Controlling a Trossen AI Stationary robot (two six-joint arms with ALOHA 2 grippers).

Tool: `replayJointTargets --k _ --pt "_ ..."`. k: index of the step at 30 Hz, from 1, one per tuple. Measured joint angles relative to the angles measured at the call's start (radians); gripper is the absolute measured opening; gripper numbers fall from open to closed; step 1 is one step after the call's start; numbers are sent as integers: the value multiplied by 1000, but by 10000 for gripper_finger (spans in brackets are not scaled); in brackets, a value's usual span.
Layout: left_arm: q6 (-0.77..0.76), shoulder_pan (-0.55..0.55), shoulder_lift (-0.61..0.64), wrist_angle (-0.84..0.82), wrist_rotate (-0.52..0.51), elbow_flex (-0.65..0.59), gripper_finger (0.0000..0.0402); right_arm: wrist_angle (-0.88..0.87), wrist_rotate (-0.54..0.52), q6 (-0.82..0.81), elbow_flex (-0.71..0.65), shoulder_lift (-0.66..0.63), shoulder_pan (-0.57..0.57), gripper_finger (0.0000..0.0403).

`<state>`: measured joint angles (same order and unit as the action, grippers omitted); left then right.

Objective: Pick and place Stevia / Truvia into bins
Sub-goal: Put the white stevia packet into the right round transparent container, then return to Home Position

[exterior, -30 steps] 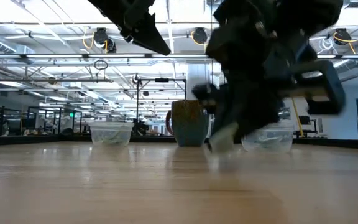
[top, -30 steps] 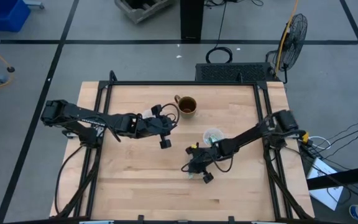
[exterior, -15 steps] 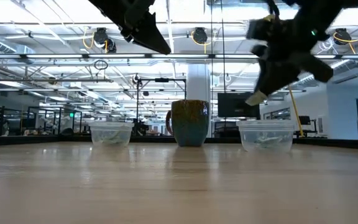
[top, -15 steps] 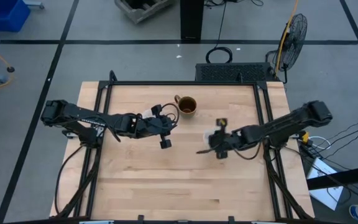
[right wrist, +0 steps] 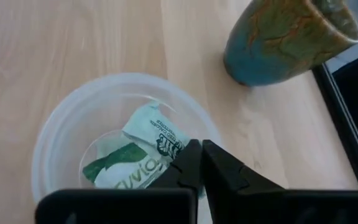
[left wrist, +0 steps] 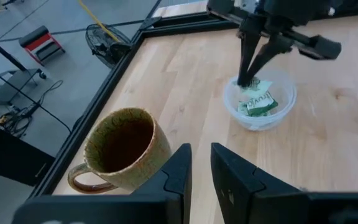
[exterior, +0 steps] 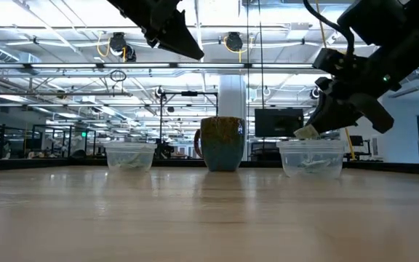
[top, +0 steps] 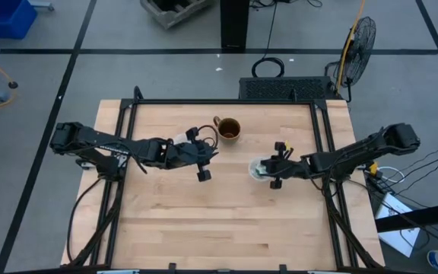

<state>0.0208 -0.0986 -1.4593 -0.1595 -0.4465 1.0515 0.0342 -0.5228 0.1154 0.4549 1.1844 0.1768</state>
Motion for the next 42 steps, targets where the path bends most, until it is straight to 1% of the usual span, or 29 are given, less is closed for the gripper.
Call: replayJointTargets --k 7,12,15,18,21,25,28,31,33,35,38,39,42 --pt "-4 0 0 16 0 0 67 8 2 9 6 54 -1 40" --pt "-4 0 0 16 0 0 67 17 3 4 5 67 0 68" --pt "-9 0 0 15 0 0 67 32 -1 27 5 60 7 80" --pt "-5 0 0 15 0 0 67 68 -3 73 12 25 23 86" --pt "10 0 0 -13 1 1 67 67 -8 158 38 -37 44 86" --pt "-36 0 0 -55 -1 1 67 70 -57 288 54 -148 80 81" --pt "-39 0 20 -130 -19 1 67 47 -58 328 54 -234 97 80" --pt "-59 0 83 -237 -39 3 67 -43 -58 213 55 -313 107 81" --pt "-115 0 147 -371 -56 1 67 -112 -59 130 55 -358 107 83" --pt "-214 -1 217 -475 -70 0 67 -201 -63 62 55 -419 106 84" --pt "-394 -6 342 -686 -72 1 67 -288 -107 -106 55 -510 106 84" --pt "-444 -12 379 -731 -76 2 67 -325 -108 -146 54 -548 106 83" --pt "-534 -41 486 -850 -127 -16 67 -376 -79 -192 55 -642 106 82"
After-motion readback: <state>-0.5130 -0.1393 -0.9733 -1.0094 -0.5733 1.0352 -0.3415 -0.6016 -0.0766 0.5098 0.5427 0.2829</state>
